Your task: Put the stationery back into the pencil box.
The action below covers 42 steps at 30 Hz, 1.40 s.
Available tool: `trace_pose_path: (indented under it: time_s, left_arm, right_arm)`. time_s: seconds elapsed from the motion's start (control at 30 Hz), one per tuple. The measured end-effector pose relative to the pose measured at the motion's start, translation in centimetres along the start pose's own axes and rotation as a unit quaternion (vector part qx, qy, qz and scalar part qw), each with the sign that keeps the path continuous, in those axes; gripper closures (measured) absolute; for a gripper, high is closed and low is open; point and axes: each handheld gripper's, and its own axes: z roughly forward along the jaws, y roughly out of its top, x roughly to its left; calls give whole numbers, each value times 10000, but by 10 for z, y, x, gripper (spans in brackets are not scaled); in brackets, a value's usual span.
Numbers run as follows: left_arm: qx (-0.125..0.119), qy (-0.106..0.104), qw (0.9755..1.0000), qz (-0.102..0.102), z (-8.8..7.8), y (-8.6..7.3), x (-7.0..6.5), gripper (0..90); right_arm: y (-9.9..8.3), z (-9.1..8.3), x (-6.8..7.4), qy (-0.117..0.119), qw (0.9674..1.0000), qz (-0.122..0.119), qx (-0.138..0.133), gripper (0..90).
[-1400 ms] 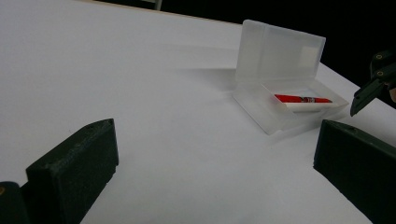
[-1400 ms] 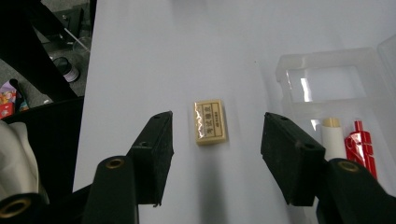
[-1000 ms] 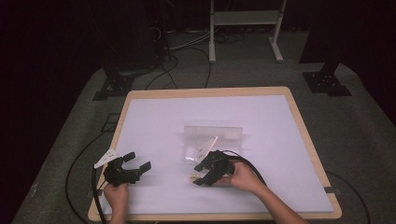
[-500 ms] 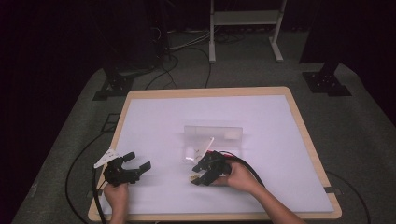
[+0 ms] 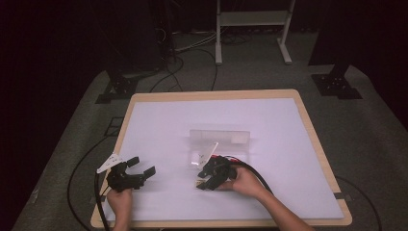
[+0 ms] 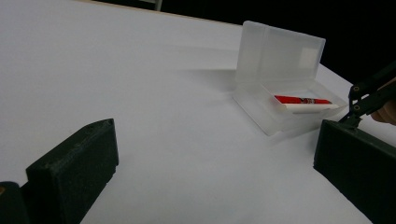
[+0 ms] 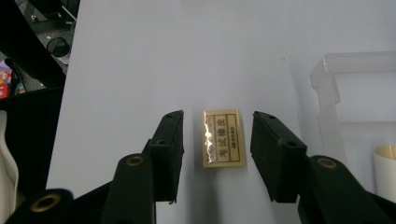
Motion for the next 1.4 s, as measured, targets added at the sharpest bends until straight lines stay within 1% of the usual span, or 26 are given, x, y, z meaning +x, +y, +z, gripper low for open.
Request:
trace_pose_path:
  time_s: [0.13, 0.33, 0.4, 0.6, 1.07, 1.3, 1.4]
  left_arm:
    - [5, 0, 10000, -2, 0, 0, 0, 0]
    - [2, 0, 10000, -20, 0, 0, 0, 0]
    - [-3, -5, 10000, -13, 0, 0, 0, 0]
    - [2, -8, 10000, -10, 0, 0, 0, 0]
    - [-5, -13, 10000, -11, 0, 0, 0, 0]
    - [0, -12, 10000, 1, -1, 0, 0, 0]
    - [0, -16, 10000, -3, -1, 0, 0, 0]
  right_arm:
    - [-1, 1, -1, 18, 10000, 6, 48, 559]
    - [-1, 1, -2, 9, 10000, -15, 42, 589]
    - [-2, 3, -3, 43, 10000, 8, 53, 602]
    - [-2, 5, -2, 39, 10000, -57, 66, 641]
    - [-2, 4, -2, 59, 9999, -121, 107, 676]
    - [0, 0, -2, 23, 9999, -155, 47, 680]
    - [0, -4, -3, 21, 9999, -108, -22, 681]
